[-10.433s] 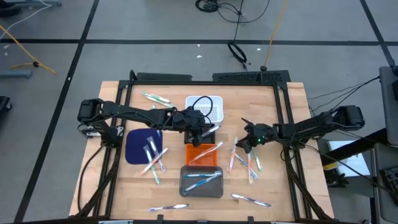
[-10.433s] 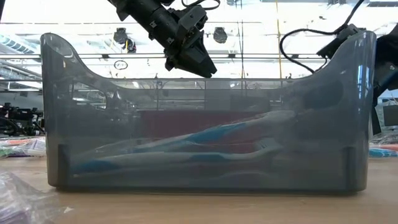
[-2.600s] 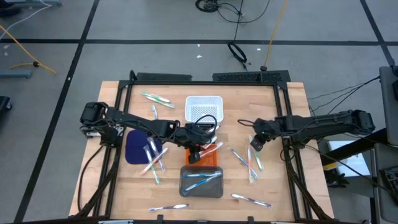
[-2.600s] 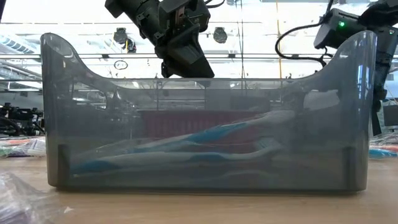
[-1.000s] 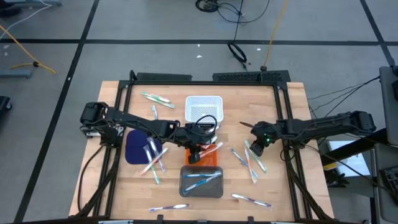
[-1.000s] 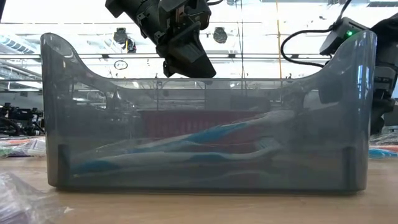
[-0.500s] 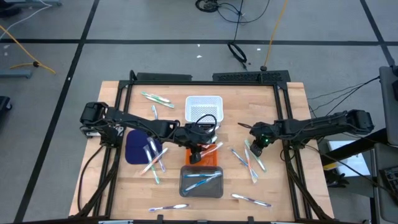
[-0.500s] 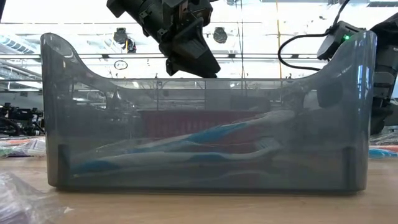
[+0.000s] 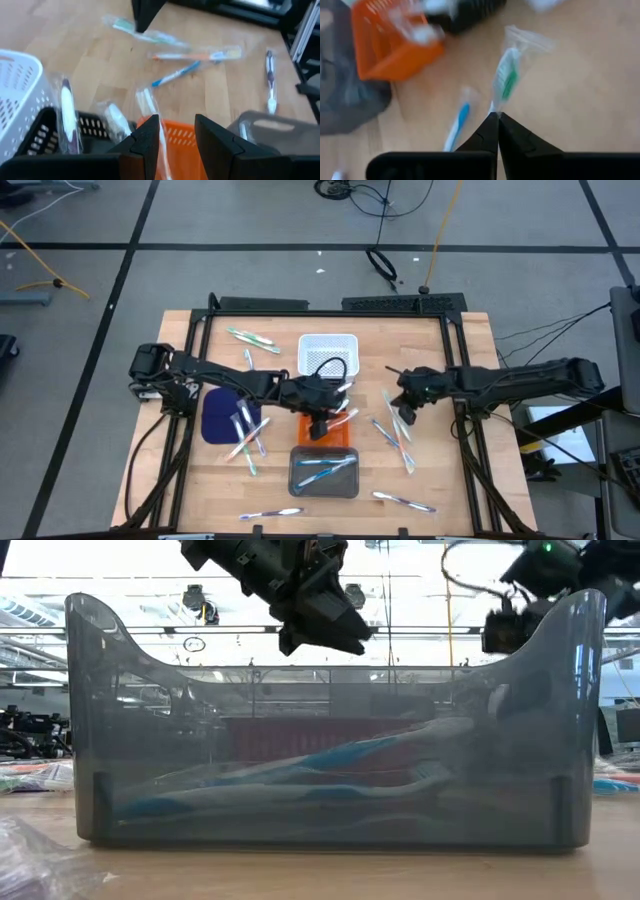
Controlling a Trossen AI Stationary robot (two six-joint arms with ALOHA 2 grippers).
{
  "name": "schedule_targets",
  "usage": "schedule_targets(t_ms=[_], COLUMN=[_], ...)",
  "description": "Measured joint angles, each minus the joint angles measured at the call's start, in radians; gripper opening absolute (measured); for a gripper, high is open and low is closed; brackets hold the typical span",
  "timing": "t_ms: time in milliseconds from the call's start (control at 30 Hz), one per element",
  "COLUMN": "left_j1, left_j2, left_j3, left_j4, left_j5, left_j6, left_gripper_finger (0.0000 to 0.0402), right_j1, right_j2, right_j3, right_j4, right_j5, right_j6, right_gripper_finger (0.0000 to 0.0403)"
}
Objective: Pick & Place Toothbrushes
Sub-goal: Put the bottom right green toothbrush into the white bin
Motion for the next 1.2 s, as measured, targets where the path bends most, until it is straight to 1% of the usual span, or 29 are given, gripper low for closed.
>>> schedule_targets(t_ms=[67, 167, 433, 733, 833, 1033, 1200], left_j1=[0.001, 0.002, 0.001, 0.006, 0.017, 0.052, 0.072], left_j2=[0.0, 0.0, 0.0, 0.0, 0.0, -0.001, -0.001], left_j3=[0.0, 0.0, 0.0, 0.0, 0.0, 0.0, 0.0], left_j4=[0.033, 0.087, 0.238, 0.289, 0.31, 0.386, 0.45], left_j5=[0.0, 0.0, -0.008, -0.152, -0.176, -0.175, -0.143], left_j6=[0.0, 0.011, 0.064, 0.061, 0.054, 0.054, 0.075], left_gripper_finger=[0.0124, 0.0124, 0.0124, 0.0124, 0.0124, 0.0124, 0.0124], right_j1=[0.0, 0.0, 0.0, 0.0, 0.0, 0.0, 0.0], right_j2=[-0.009, -0.02, -0.024, -0.023, -0.023, -0.023, -0.02], right_j3=[0.022, 0.038, 0.038, 0.039, 0.039, 0.039, 0.038], right_j4=[0.016, 0.091, 0.406, 0.643, 0.705, 0.781, 0.832], right_j5=[0.035, 0.07, 0.073, 0.072, 0.072, 0.069, 0.069], right_j6=[-0.033, -0.086, -0.251, -0.376, -0.403, -0.437, -0.452], right_gripper_finger=[0.0, 0.0, 0.0, 0.0, 0.0, 0.0, 0.0])
